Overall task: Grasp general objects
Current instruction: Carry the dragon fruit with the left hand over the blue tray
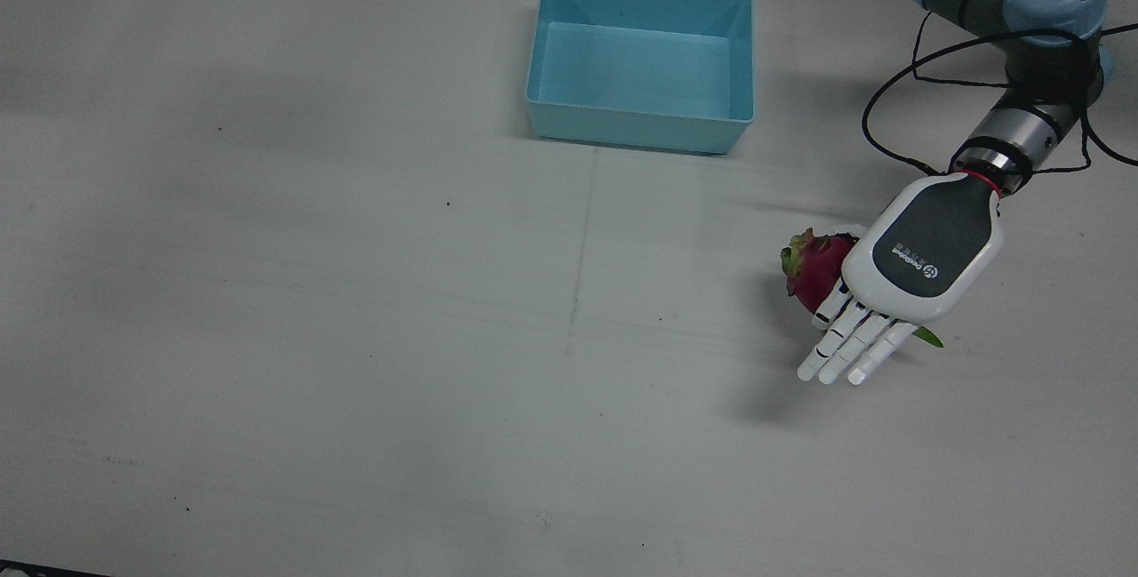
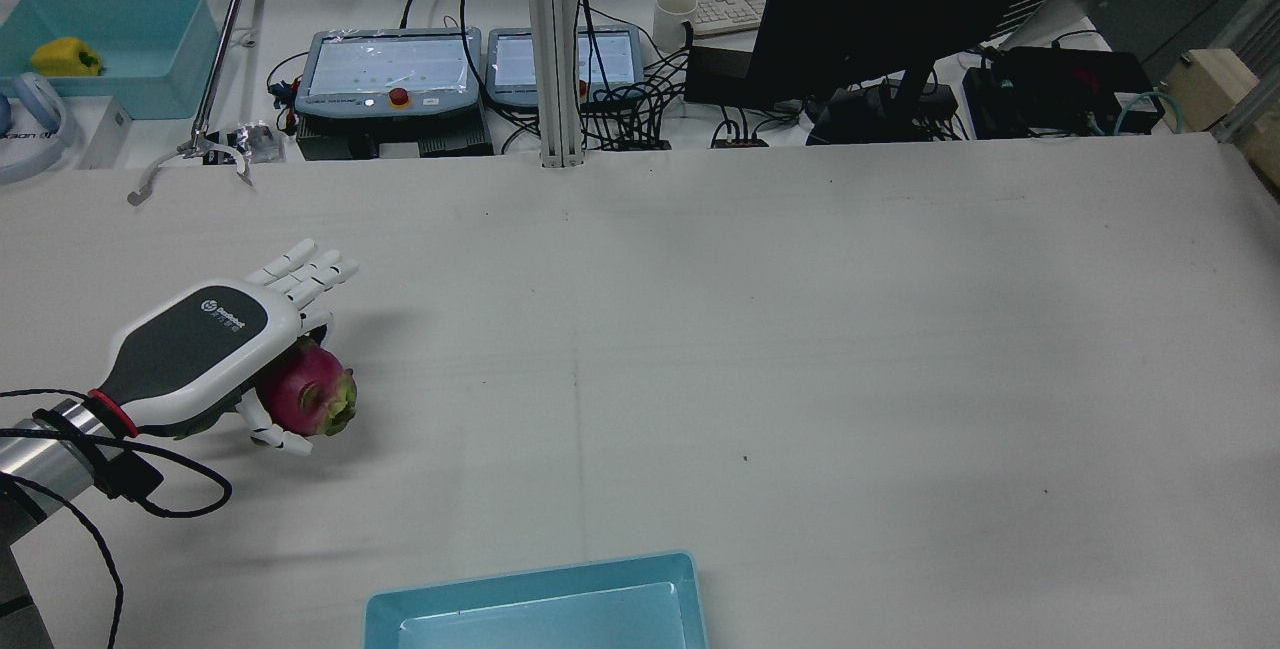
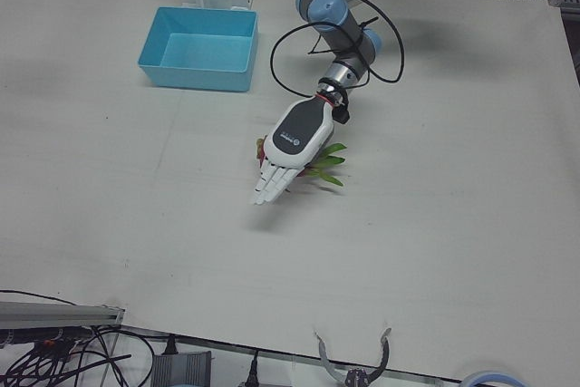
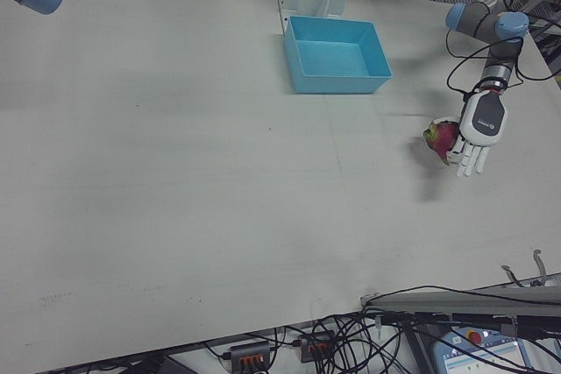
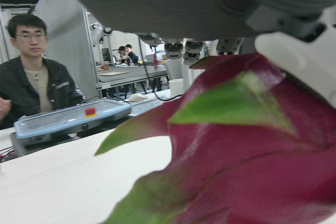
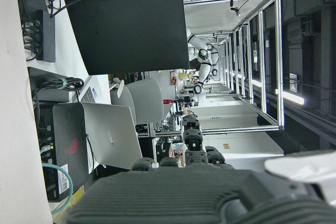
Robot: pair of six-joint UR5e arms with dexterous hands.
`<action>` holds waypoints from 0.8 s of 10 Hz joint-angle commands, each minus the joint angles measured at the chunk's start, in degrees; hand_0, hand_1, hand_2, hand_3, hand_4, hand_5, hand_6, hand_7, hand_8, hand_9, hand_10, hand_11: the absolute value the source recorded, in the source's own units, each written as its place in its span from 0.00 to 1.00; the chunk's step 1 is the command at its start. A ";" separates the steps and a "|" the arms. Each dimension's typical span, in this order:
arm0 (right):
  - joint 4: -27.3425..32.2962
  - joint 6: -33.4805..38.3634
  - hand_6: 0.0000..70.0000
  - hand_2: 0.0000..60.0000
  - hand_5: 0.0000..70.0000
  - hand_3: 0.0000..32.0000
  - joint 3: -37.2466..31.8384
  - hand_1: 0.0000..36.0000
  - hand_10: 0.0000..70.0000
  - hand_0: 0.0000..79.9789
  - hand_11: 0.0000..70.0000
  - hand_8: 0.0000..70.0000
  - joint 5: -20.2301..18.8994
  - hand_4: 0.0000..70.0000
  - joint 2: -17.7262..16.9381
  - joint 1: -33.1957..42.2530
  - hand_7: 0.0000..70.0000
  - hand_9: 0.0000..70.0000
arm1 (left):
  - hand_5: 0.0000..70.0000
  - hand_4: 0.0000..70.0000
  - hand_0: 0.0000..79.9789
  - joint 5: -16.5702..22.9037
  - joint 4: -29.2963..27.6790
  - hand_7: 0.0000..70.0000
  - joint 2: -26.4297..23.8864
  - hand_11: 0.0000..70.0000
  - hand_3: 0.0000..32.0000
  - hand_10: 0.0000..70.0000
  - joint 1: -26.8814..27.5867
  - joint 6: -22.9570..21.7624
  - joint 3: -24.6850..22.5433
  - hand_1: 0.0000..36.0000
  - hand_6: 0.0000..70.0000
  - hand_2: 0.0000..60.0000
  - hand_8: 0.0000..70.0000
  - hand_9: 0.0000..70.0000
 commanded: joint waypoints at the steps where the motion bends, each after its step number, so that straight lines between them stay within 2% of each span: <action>1: 0.03 0.00 0.00 0.00 0.00 0.00 0.00 0.00 0.00 0.00 0.00 0.00 0.00 0.00 0.00 0.09 0.00 0.00 | 1.00 0.38 0.40 6.03 7.28 0.13 -2.13 0.00 0.00 0.00 3.05 -1.21 -8.82 0.49 0.04 1.00 0.15 0.01; 2: 0.03 0.00 0.00 0.00 0.00 0.00 0.00 0.00 0.00 0.00 0.00 0.00 0.00 0.00 0.00 0.00 0.00 0.00 | 1.00 0.41 0.47 6.47 14.10 0.14 -3.96 0.00 0.00 0.00 5.68 -1.21 -14.95 0.52 0.05 1.00 0.14 0.01; 3: 0.03 0.00 0.00 0.00 0.00 0.00 0.00 0.00 0.00 0.00 0.00 0.00 0.00 0.00 0.00 0.09 0.00 0.00 | 1.00 0.41 0.49 6.56 20.26 0.14 -6.41 0.00 0.00 0.00 8.15 -1.21 -19.19 0.55 0.05 1.00 0.15 0.01; 5: 0.03 0.00 0.00 0.00 0.00 0.00 0.00 0.00 0.00 0.00 0.00 0.00 0.00 0.00 0.00 0.09 0.00 0.00 | 1.00 0.43 0.50 6.74 28.54 0.16 -12.21 0.00 0.00 0.00 11.76 -1.21 -21.59 0.56 0.06 1.00 0.15 0.01; 6: -0.06 0.00 0.00 0.00 0.00 0.00 0.00 0.00 0.00 0.00 0.00 0.00 0.00 0.00 0.00 0.00 0.00 0.00 | 1.00 0.45 0.53 6.65 32.32 0.18 -15.63 0.00 0.00 0.00 15.25 -1.30 -22.30 0.58 0.06 1.00 0.15 0.02; 8: 0.03 0.00 0.00 0.00 0.00 0.00 0.00 0.00 0.00 0.00 0.00 0.00 0.00 0.00 0.00 0.09 0.00 0.00 | 1.00 0.44 0.54 6.48 35.86 0.18 -19.25 0.00 0.00 0.00 19.49 -1.21 -22.22 0.58 0.05 1.00 0.13 0.01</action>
